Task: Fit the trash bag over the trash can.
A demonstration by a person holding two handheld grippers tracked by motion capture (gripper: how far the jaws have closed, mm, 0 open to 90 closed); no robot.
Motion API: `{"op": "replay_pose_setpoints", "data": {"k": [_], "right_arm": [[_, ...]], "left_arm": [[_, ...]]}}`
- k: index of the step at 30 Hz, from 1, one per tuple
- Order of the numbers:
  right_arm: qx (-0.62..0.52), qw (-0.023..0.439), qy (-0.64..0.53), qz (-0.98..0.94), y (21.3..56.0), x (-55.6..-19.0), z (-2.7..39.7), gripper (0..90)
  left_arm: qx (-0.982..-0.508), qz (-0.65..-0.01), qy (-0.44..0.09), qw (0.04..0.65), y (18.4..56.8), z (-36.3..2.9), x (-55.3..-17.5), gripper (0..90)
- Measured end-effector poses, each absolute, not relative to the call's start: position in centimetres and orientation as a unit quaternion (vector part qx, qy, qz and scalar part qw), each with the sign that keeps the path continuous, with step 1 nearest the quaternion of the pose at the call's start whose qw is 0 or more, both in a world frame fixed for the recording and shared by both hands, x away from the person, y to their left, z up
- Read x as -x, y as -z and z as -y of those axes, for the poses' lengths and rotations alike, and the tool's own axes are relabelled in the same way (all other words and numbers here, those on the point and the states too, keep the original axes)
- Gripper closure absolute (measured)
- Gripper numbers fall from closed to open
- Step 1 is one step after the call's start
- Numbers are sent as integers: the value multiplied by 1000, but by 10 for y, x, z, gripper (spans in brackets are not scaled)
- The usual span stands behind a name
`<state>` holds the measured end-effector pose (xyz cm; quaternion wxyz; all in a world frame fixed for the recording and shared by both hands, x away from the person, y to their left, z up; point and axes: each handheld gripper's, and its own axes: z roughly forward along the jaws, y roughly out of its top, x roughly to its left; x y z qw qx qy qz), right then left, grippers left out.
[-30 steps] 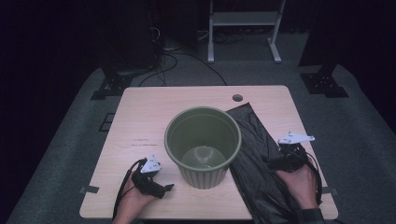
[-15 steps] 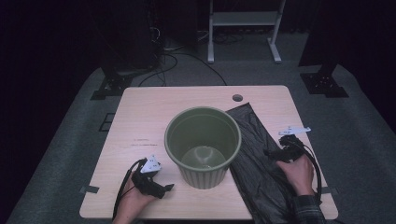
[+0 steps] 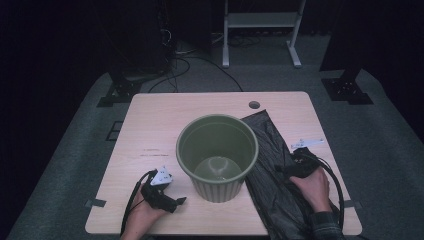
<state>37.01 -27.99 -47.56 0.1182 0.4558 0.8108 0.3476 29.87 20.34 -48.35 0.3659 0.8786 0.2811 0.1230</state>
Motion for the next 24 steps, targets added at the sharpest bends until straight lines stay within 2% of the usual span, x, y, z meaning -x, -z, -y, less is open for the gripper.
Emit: {"op": "replay_pose_setpoints", "data": {"k": [11,24], "right_arm": [[-424,89,-382,-816,472,-365,252,119],[-404,83,-380,-828,476,-368,224,117]], "left_arm": [[-879,-280,-123,366,483,-203,-299,0],[-879,-279,-123,366,483,-204,-298,0]]}}
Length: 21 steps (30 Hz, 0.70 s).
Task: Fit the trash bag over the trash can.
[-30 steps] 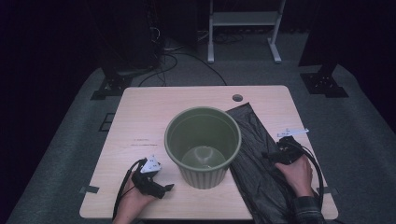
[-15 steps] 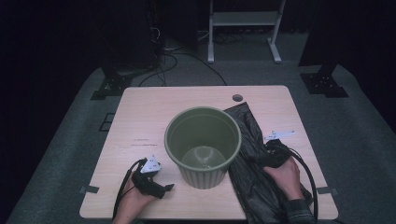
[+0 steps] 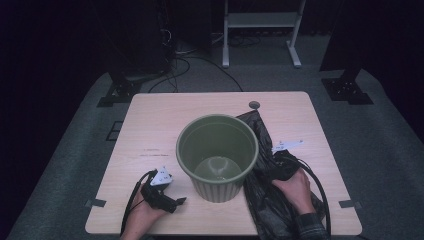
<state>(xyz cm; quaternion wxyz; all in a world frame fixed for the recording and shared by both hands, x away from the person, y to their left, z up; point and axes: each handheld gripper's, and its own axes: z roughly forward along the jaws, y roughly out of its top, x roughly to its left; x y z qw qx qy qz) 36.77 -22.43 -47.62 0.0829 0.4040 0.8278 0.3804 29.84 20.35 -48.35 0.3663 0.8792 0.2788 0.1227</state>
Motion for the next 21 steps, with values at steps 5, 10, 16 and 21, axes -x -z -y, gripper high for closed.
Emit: {"op": "replay_pose_setpoints", "data": {"k": [5,10,16,21], "right_arm": [[-396,81,-384,-830,476,-368,214,115],[-391,90,-374,-836,478,-367,202,106],[-380,124,-354,-845,480,-363,190,101],[-375,146,-342,-849,481,-360,185,106]], "left_arm": [[-879,-278,-123,366,483,-204,-298,0],[-879,-278,-122,367,484,-204,-298,0],[-879,-278,-122,366,484,-204,-298,0],[-879,-278,-122,367,484,-204,-298,0]]}}
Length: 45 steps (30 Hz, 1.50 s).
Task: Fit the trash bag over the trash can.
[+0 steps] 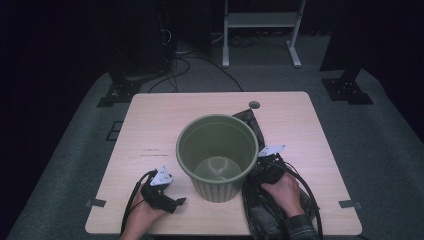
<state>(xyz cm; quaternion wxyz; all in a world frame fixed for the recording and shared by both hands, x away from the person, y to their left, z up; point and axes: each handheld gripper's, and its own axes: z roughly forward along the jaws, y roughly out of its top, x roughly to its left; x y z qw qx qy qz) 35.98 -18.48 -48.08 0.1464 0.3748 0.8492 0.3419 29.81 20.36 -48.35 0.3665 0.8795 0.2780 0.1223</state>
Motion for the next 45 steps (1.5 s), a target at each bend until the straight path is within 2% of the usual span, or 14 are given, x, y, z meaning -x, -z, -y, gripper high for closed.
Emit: {"op": "replay_pose_setpoints", "data": {"k": [12,15,16,27,45], "right_arm": [[-369,142,-349,-850,474,-353,189,704],[-364,135,-350,-852,473,-352,190,846],[-364,131,-353,-852,474,-351,191,869],[-359,94,-377,-848,471,-348,199,881],[-290,54,-459,-838,423,-324,207,881]], "left_arm": [[-879,-278,-122,367,484,-204,-298,0],[-880,-278,-122,367,484,-204,-298,0],[-879,-278,-122,367,484,-204,-298,0],[-879,-278,-122,367,484,-204,-298,0],[-879,-278,-122,367,484,-204,-298,0]]}}
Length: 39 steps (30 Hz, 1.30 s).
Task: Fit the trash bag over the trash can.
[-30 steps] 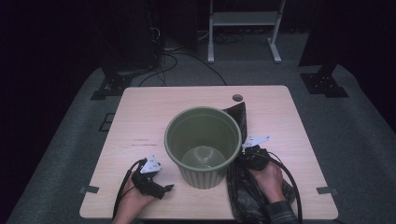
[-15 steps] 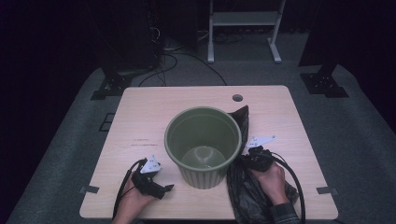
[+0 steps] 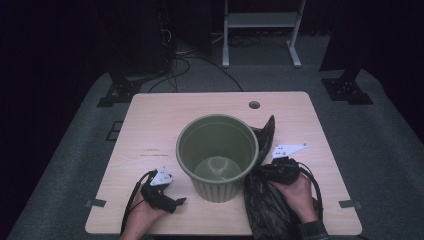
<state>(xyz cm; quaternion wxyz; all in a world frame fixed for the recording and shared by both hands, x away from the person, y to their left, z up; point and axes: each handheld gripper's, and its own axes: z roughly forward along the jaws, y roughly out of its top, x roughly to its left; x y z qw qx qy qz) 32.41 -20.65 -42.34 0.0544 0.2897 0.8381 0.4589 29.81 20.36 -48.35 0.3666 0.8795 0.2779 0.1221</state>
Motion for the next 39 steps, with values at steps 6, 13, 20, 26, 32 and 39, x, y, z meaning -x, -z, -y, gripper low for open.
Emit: {"op": "replay_pose_setpoints", "data": {"k": [6,13,20,26,32,39], "right_arm": [[-265,57,-483,-833,401,-317,208,881],[-243,63,-498,-830,379,-309,211,881],[-226,67,-512,-826,357,-302,220,881],[-220,76,-523,-820,342,-295,230,881],[-199,78,-540,-814,324,-287,232,881],[-168,65,-557,-811,301,-286,223,880]], "left_arm": [[-879,-278,-122,367,484,-204,-298,0],[-880,-277,-122,366,483,-204,-298,0],[-880,-277,-122,366,483,-204,-298,0],[-880,-277,-122,366,483,-204,-298,0],[-880,-277,-122,366,483,-204,-298,0],[-880,-277,-123,367,484,-204,-298,0]]}}
